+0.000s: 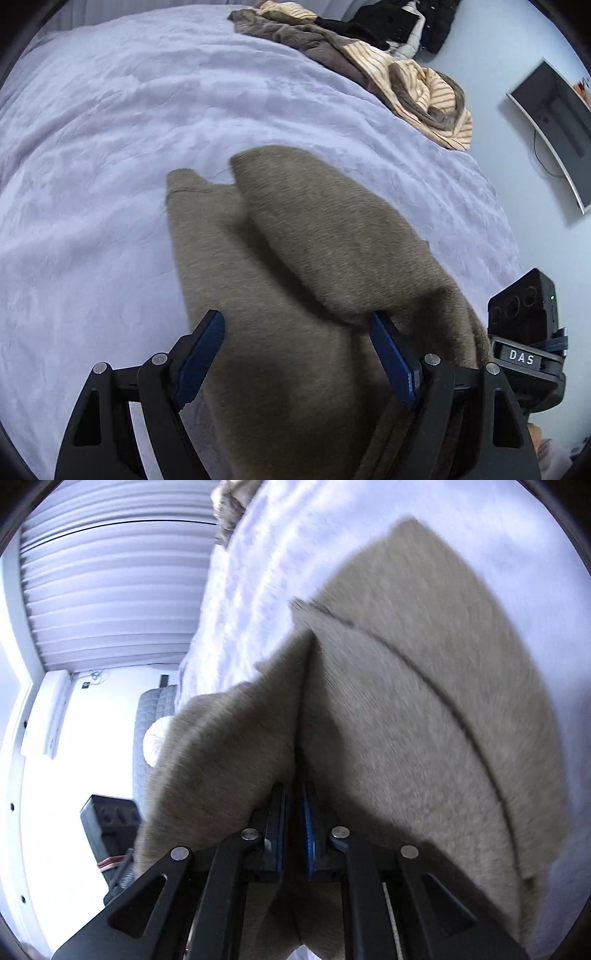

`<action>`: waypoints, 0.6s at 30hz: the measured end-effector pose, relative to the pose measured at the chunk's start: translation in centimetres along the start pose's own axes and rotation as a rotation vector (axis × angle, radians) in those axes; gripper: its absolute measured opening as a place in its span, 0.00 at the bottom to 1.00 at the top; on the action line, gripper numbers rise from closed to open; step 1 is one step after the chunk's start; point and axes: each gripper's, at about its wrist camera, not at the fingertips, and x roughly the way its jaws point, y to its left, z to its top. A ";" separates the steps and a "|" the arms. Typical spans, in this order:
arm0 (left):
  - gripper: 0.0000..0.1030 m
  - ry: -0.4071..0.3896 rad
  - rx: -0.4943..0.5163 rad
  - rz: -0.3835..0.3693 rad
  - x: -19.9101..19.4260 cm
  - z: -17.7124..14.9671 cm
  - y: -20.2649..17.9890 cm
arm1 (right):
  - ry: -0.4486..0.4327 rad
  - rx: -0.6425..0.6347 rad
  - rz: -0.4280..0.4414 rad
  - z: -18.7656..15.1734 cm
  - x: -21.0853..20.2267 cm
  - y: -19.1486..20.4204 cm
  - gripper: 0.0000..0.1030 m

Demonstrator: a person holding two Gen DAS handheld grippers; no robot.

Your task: Fold small clothes

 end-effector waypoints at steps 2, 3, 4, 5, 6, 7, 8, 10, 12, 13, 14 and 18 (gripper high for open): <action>0.78 0.006 0.063 -0.051 0.5 0.0 -2.7 | -0.018 -0.006 -0.019 0.4 -0.9 -0.1 0.11; 0.78 0.024 0.077 -0.101 0.7 0.0 -3.8 | -0.020 0.000 -0.038 -0.4 -2.4 -0.8 0.11; 0.78 0.037 0.091 -0.140 0.7 -0.1 -4.7 | -0.021 0.016 -0.052 -0.3 -2.8 -1.3 0.11; 0.78 0.030 0.112 -0.167 0.4 -0.3 -5.5 | -0.021 0.036 -0.061 -0.5 -3.0 -1.9 0.12; 0.78 0.018 0.131 -0.179 -0.2 -0.5 -6.1 | -0.022 0.065 -0.057 -0.5 -3.4 -2.6 0.12; 0.78 0.002 0.141 -0.168 -0.9 -0.8 -6.2 | -0.028 0.092 -0.038 -0.8 -4.1 -3.2 0.19; 0.78 -0.007 0.135 -0.149 -1.5 -0.8 -6.0 | -0.039 0.123 -0.017 -0.9 -4.6 -3.8 0.26; 0.78 -0.015 0.095 -0.110 -2.4 -1.0 -4.5 | -0.060 0.168 0.040 -1.1 -5.3 -4.2 0.58; 0.78 -0.025 0.035 -0.045 -3.2 -1.2 -2.0 | -0.081 0.225 0.140 -1.4 -5.1 -4.7 0.69; 0.78 -0.031 0.004 -0.010 -3.5 -1.4 -0.6 | -0.092 0.256 0.179 -1.4 -5.1 -5.2 0.70; 0.78 -0.035 -0.027 0.020 -3.8 -1.6 0.8 | -0.094 0.272 0.201 -1.6 -5.4 -5.8 0.70; 0.78 -0.002 -0.118 0.106 -3.2 -2.8 5.0 | -0.018 0.201 0.146 -0.9 -4.5 -4.3 0.71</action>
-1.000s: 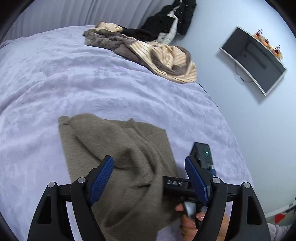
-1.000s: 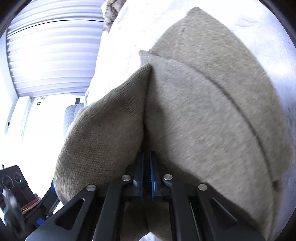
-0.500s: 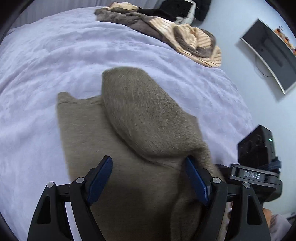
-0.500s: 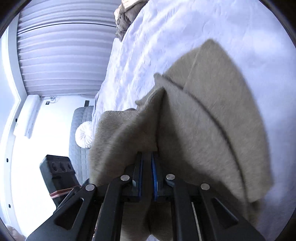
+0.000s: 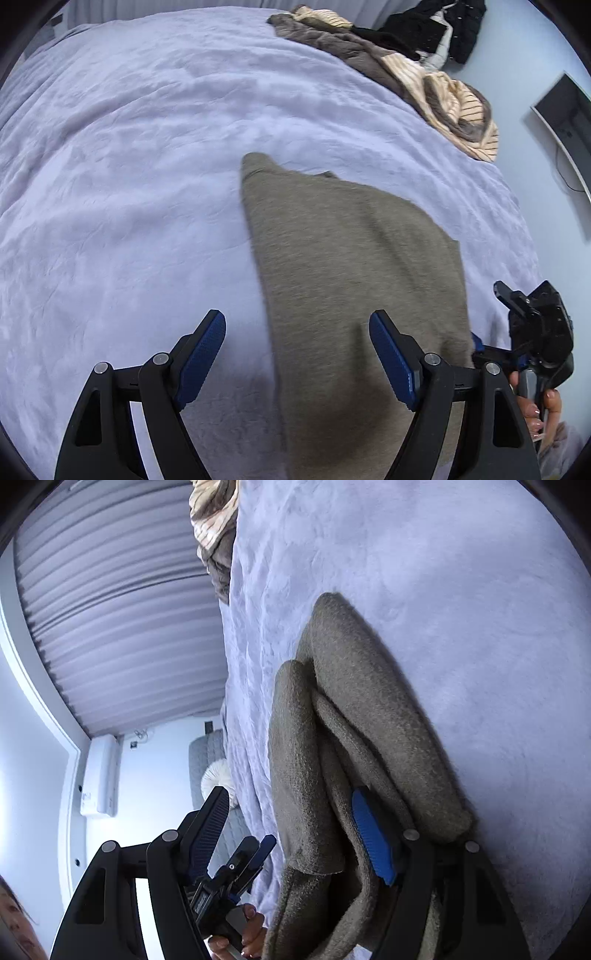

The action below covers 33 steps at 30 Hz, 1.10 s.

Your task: Fold small clothes

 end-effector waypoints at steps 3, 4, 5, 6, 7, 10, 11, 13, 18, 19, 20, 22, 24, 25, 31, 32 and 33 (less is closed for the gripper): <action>0.78 0.012 -0.017 0.034 0.3 -0.9 1.3 | 0.086 -0.093 -0.126 0.8 2.3 2.6 0.71; 0.78 0.010 -0.019 0.038 0.4 -1.2 1.5 | 0.116 -0.131 -0.158 0.3 2.1 2.4 0.71; 0.78 0.009 -0.022 0.038 0.3 -1.4 1.5 | 0.149 -0.170 -0.190 0.4 2.8 3.1 0.71; 0.78 0.008 -0.024 0.038 0.4 -1.5 1.5 | 0.174 -0.198 -0.211 0.5 3.2 3.5 0.71; 0.78 0.008 -0.023 0.042 0.4 -1.6 1.4 | 0.196 -0.225 -0.225 0.7 3.7 4.2 0.70; 0.78 -0.004 -0.012 0.064 0.2 -1.6 1.2 | 0.258 -0.326 -0.240 0.2 4.9 6.6 0.68; 0.78 -0.006 -0.011 0.067 0.2 -1.5 1.2 | 0.261 -0.357 -0.258 0.0 5.2 7.3 0.68; 0.78 0.000 -0.011 0.074 0.5 -1.3 1.0 | 0.261 -0.374 -0.325 -0.5 5.5 7.3 0.64; 0.78 -0.009 0.033 0.078 0.0 -0.7 -0.5 | 0.198 -0.416 -0.442 -0.4 6.6 7.5 0.15; 0.78 -0.025 0.056 0.062 -0.4 -0.6 -1.1 | 0.169 -0.475 -0.402 -0.9 5.9 9.0 0.14; 0.78 -0.037 0.082 0.049 -0.8 -0.5 -1.7 | 0.131 -0.524 -0.353 -1.3 4.8 10.4 0.14; 0.78 -0.042 0.123 0.032 -0.7 -0.3 -2.9 | 0.079 -0.564 -0.331 -1.2 3.1 12.3 0.14; 0.78 -0.018 0.136 0.040 0.4 -0.2 -3.8 | 0.043 -0.566 -0.364 -0.5 1.5 11.9 0.14; 0.78 0.011 0.139 0.046 1.3 -0.3 -4.1 | 0.035 -0.546 -0.394 0.1 1.2 11.2 0.14; 0.85 0.094 0.077 0.013 3.9 -1.4 -2.9 | 0.043 -0.310 -0.497 2.5 0.0 3.9 0.35; 0.85 0.096 0.074 0.010 3.6 -1.5 -2.5 | 0.035 -0.303 -0.492 2.3 -0.5 4.0 0.36; 0.85 0.102 0.072 0.001 3.3 -1.6 -2.1 | 0.029 -0.306 -0.506 1.9 -1.1 4.3 0.39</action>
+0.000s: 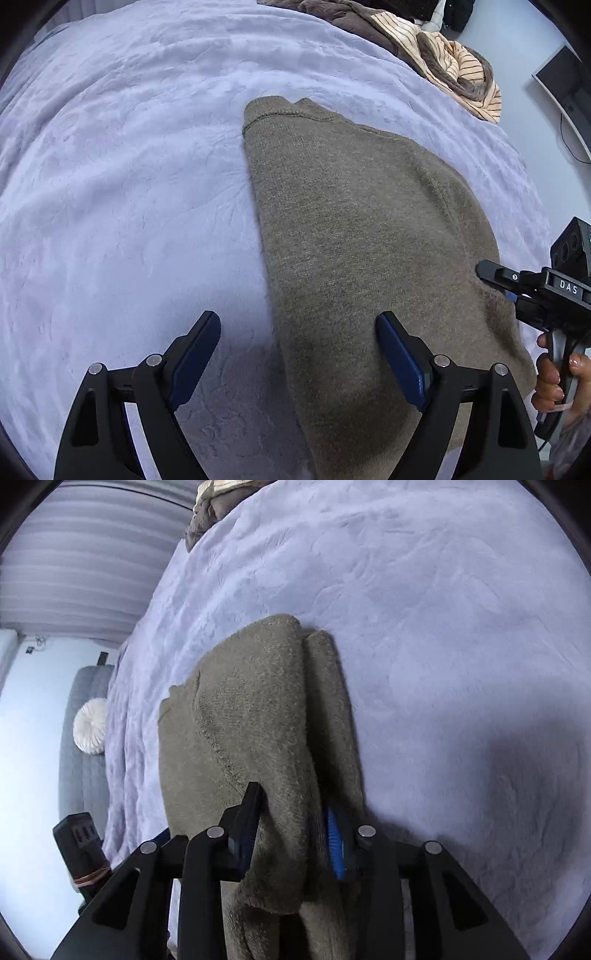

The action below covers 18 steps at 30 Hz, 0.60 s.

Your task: Fold small clothes

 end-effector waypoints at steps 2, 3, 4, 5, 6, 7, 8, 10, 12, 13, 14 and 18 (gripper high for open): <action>0.85 0.031 -0.010 -0.037 -0.4 -0.2 0.9 | -0.018 -0.014 -0.018 -1.0 -1.5 0.2 0.42; 0.85 0.051 -0.019 -0.057 -0.5 -0.4 1.3 | -0.025 -0.024 -0.015 -1.8 -2.3 0.3 0.48; 0.85 0.074 -0.033 -0.081 -0.7 -0.6 1.8 | -0.037 -0.035 -0.008 -2.7 -3.3 0.5 0.50; 0.85 0.092 -0.043 -0.101 -0.8 -1.0 2.1 | -0.047 -0.050 -0.004 -3.5 -4.0 0.8 0.50; 0.85 0.113 -0.052 -0.127 -1.0 -1.4 2.3 | -0.061 -0.071 -0.016 -4.5 -4.9 1.3 0.50; 0.85 0.139 -0.059 -0.157 -1.0 -1.8 2.5 | -0.077 -0.099 -0.027 -5.5 -5.8 1.7 0.50; 0.85 0.168 -0.067 -0.188 -0.9 -2.5 2.6 | -0.088 -0.125 -0.030 -6.4 -6.4 2.2 0.50; 0.85 0.218 -0.083 -0.238 -0.5 -3.7 2.3 | -0.083 -0.171 -0.041 -7.7 -6.5 3.5 0.50; 0.84 0.266 -0.081 -0.257 0.4 -4.8 1.4 | -0.048 -0.220 -0.081 -8.3 -5.6 4.1 0.50; 0.84 0.279 -0.070 -0.247 0.9 -5.2 0.8 | -0.029 -0.233 -0.120 -8.4 -4.7 4.3 0.47; 0.70 0.281 -0.050 -0.234 1.1 -5.6 0.2 | -0.001 -0.233 -0.158 -8.4 -3.7 4.3 0.35; 0.27 0.252 0.066 -0.226 0.0 -5.8 -2.0 | 0.026 -0.165 -0.038 -8.5 -3.4 4.9 0.05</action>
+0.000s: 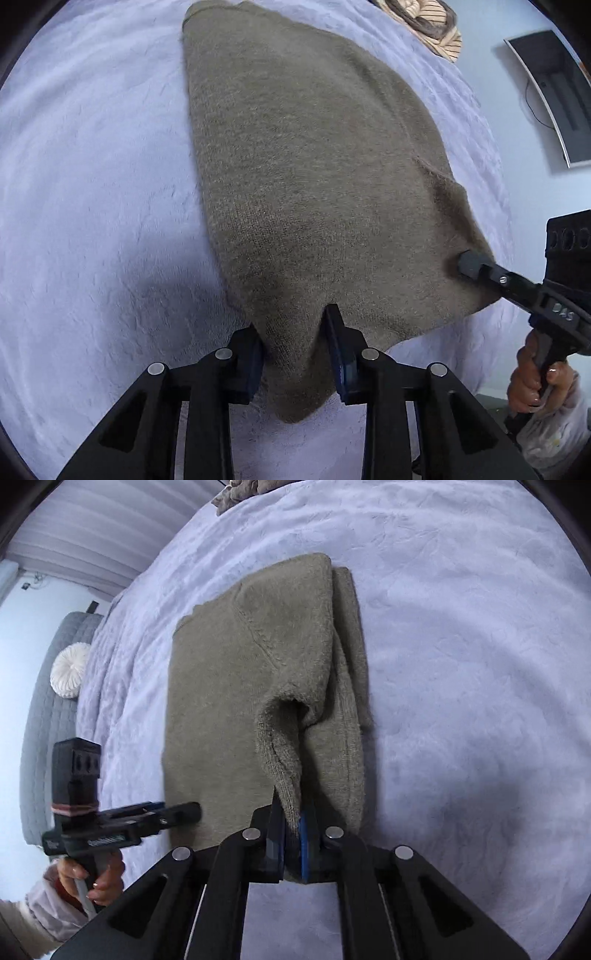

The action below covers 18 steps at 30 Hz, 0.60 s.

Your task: Fold small clothes

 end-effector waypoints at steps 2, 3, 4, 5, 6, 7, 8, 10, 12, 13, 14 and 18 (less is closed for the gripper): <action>0.27 -0.010 0.047 0.005 -0.7 -0.3 0.0 | -0.030 0.023 0.089 -0.6 -1.5 0.4 0.05; 0.27 -0.008 0.059 0.010 -0.8 -0.5 0.2 | -0.031 0.052 0.091 -1.0 -1.9 0.0 0.05; 0.27 -0.006 0.069 0.015 -0.8 -0.8 0.5 | -0.024 0.070 0.074 -1.5 -2.0 -0.6 0.05; 0.27 -0.006 0.077 0.017 -0.9 -1.1 0.8 | -0.011 0.084 0.035 -2.0 -1.7 -1.6 0.05; 0.27 -0.008 0.085 0.019 -0.8 -1.3 1.0 | 0.008 0.103 -0.014 -2.4 -1.1 -2.8 0.05; 0.27 -0.008 0.090 0.024 -0.7 -1.5 1.1 | 0.035 0.138 -0.042 -2.9 -0.3 -4.3 0.06; 0.27 -0.005 0.084 0.026 -0.7 -1.7 1.3 | 0.049 0.178 -0.020 -3.3 0.3 -5.6 0.05; 0.27 -0.019 0.068 0.028 -1.2 -1.8 1.3 | 0.023 0.250 0.036 -3.9 -0.1 -6.9 0.03; 0.48 -0.045 0.058 0.073 -1.9 -1.8 1.5 | 0.002 0.236 -0.007 -4.1 -1.0 -6.3 0.04; 0.50 -0.064 0.052 0.110 -2.5 -2.1 1.7 | -0.008 0.223 -0.055 -4.1 -1.6 -5.9 0.09; 0.50 -0.083 0.049 0.127 -3.1 -2.3 1.8 | -0.016 0.210 -0.109 -4.1 -2.0 -5.5 0.14; 0.50 -0.152 0.025 0.188 -5.4 -1.9 2.1 | -0.103 0.127 -0.197 -2.6 -4.5 -3.0 0.21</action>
